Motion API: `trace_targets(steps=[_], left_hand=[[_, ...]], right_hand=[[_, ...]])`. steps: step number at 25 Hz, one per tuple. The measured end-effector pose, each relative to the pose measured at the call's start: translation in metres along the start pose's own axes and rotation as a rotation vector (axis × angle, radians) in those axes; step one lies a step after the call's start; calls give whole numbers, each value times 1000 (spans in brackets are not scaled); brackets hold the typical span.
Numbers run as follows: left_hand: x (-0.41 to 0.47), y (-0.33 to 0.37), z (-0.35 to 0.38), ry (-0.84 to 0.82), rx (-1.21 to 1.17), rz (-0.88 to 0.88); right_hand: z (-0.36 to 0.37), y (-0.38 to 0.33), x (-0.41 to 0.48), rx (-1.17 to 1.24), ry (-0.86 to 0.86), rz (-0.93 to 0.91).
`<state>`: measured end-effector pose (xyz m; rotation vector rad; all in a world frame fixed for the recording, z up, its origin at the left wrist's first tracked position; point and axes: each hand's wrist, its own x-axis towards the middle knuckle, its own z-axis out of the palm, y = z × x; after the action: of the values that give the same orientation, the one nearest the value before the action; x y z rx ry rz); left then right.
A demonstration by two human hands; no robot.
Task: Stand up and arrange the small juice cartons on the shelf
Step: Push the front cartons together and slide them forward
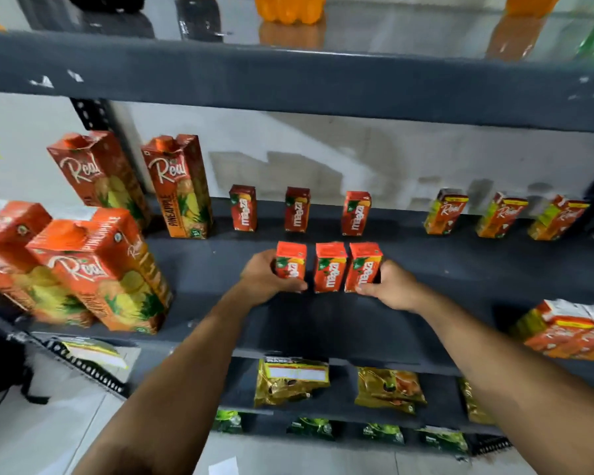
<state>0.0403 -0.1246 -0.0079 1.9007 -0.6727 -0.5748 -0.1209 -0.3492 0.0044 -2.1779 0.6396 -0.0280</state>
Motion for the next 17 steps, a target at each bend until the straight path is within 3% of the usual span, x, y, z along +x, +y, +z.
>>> trace_targets(steps=[11,17], left_hand=[[-12,1,4,-236,-66,35],[-55,-16,-14,-262,-75,81]], right_hand=[[40,-14,-21,138,5,-36],[82,-18,-50,112,47,3]])
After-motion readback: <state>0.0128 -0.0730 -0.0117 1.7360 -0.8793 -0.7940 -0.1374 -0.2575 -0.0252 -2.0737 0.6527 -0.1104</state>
